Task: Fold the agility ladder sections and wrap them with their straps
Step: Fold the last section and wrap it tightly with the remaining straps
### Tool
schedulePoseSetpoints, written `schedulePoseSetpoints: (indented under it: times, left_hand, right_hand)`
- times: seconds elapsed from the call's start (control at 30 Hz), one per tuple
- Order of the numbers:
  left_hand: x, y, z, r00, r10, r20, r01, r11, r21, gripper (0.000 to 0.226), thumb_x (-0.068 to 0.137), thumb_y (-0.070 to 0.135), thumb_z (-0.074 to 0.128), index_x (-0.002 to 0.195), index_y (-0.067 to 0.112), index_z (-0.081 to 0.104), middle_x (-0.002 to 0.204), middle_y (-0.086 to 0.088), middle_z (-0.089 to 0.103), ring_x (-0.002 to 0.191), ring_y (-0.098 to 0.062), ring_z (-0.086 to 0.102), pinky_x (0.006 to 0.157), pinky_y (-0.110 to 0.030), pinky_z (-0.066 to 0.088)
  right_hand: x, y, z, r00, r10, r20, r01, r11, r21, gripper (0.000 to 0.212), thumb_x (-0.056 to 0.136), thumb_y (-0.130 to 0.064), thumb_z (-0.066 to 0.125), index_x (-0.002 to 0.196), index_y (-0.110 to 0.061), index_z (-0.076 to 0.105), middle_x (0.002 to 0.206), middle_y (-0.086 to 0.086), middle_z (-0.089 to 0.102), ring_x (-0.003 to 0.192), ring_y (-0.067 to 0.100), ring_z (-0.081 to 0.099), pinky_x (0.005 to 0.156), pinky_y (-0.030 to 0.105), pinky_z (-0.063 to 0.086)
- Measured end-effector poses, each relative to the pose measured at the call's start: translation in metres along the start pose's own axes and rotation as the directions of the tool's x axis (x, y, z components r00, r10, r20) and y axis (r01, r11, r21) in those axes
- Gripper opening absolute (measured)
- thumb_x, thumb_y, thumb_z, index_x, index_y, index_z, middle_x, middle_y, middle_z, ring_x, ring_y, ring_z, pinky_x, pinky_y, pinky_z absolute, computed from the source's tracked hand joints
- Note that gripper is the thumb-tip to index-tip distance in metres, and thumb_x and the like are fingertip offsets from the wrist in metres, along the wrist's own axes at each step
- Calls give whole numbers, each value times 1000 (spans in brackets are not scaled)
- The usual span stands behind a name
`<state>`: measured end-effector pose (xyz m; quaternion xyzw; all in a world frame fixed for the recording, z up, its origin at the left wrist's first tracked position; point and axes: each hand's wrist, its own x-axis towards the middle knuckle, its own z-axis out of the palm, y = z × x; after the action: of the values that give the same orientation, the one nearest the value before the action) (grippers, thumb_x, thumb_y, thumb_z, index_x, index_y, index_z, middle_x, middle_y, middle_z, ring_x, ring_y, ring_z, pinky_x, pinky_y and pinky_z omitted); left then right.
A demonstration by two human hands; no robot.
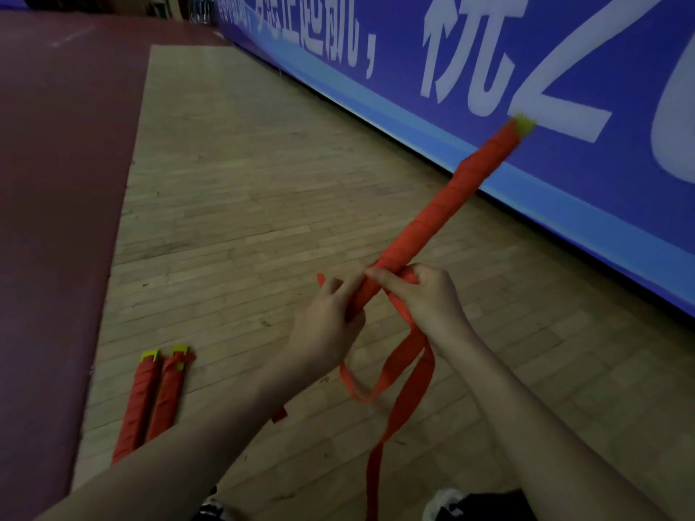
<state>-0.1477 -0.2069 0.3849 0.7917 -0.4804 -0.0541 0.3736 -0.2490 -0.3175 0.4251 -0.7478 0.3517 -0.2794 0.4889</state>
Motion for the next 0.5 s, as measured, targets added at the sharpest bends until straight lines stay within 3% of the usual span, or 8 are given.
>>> schedulePoseSetpoints:
  times: [0.07, 0.17, 0.23, 0.3, 0.4, 0.5]
  left_hand:
    - [-3, 0, 4, 997, 59, -52, -48, 980, 193, 66, 91, 20, 54, 149, 35, 27, 119, -2, 45, 100, -25, 56, 72, -39, 50]
    - [-4, -6, 5, 983, 175, -46, -161, 963, 215, 62, 90, 39, 49, 147, 40, 28, 119, -3, 44, 96, -24, 57, 71, -41, 53]
    - [-1, -7, 3, 990, 139, -23, -137, 989, 56, 57, 90, 58, 46, 144, 45, 33, 116, -1, 45, 95, -19, 57, 81, -37, 51]
    - [4, -6, -3, 998, 48, 40, -38, 978, -204, 48, 88, 60, 50, 135, 50, 42, 112, 1, 49, 97, -14, 57, 89, -33, 49]
    - [10, 3, -21, 980, -72, 186, 168, 799, -577, 39, 86, 42, 64, 124, 37, 56, 103, -3, 60, 84, -9, 63, 75, -23, 53]
    - [5, 8, -33, 916, -69, 396, 354, 605, -713, 37, 88, 29, 65, 121, 16, 58, 107, -18, 67, 80, -22, 66, 69, -29, 55]
  right_hand:
    - [-2, 1, 1, 1000, 13, -17, -13, 1000, 23, 44, 75, -53, 72, 62, -13, 63, 48, -11, 42, 45, 3, 39, 50, 23, 32]
    - [-3, 4, 1, 998, 49, -34, -44, 991, 127, 36, 80, -47, 71, 74, -11, 72, 57, -7, 57, 56, 4, 52, 59, 27, 41]
    - [-3, 5, 0, 997, 73, -6, -70, 975, 212, 26, 82, -41, 72, 80, -14, 74, 63, -7, 66, 62, 5, 59, 63, 26, 46]
    - [-3, 3, -3, 997, 61, 40, -69, 964, 256, 21, 85, -35, 69, 85, -14, 73, 54, -12, 62, 51, -1, 56, 53, 17, 43]
    - [-6, -6, -7, 993, 29, 111, -67, 932, 357, 20, 89, -23, 65, 95, -5, 70, 47, -13, 57, 37, -2, 49, 41, 10, 34]
    - [-13, -16, -7, 981, -2, 196, -91, 881, 464, 14, 92, -12, 59, 98, -1, 64, 45, -11, 57, 34, -2, 49, 37, 7, 34]
